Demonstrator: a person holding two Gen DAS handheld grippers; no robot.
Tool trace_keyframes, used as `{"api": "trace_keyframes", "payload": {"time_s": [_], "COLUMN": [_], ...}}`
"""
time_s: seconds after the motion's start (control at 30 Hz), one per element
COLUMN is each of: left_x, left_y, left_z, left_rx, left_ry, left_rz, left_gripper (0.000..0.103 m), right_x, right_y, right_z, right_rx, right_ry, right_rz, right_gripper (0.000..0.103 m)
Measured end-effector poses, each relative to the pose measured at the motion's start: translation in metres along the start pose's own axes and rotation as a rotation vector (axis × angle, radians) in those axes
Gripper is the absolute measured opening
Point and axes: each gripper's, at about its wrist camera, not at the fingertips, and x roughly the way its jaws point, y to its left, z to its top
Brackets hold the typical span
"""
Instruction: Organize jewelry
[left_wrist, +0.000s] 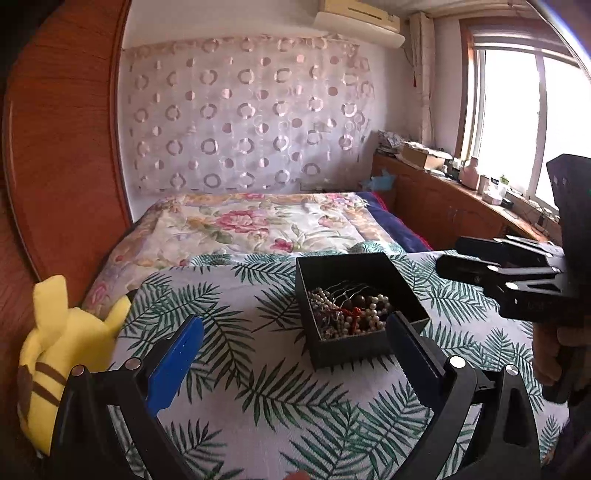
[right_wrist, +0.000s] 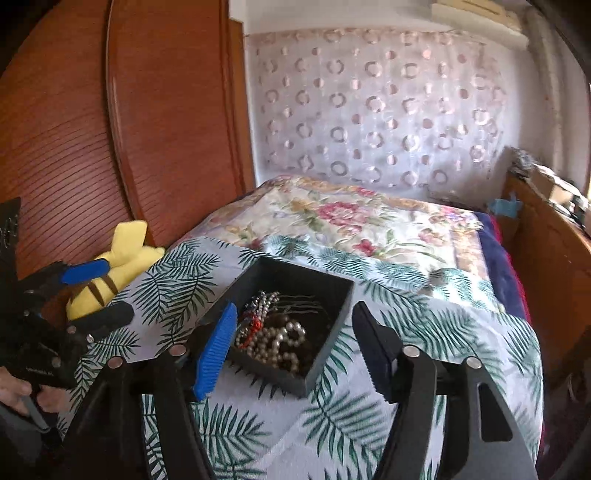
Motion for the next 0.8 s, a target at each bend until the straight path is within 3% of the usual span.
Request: {"api": "trace_keyframes", "payload": {"time_s": [0.13,0.23,0.43,0.8], "left_x": [-0.017,-0.027,-0.038,-0.041], "left_y": [-0.005,-0.010,-0.019,-0.025], "left_z": [-0.005,-0.010,-0.019,-0.022], "left_rx": [0.000,0.001,0.012,0.017], "left_ry": [-0.018,-0.025,-0.027,-0.032], "left_rz": [0.028,0.037,0.048,0.045], "left_gripper": [0.095,0.095,0.095,0.095], "right_x": [-0.030,-0.048,-0.070,-0.079], "right_y": [0.002,0.001,-0.004,-0.005], "right_z": [-0.026,-0.042,-0.067,-0.073], "right_rx": [0.048,0.098,0.160,0.159], "right_ry": [-0.064,-0.097,-0.129,-0.157], "right_rz": [-0.071,-0.089,-0.139,-0.184], "right_gripper": [0.092,0.101,0.101,0.101]}}
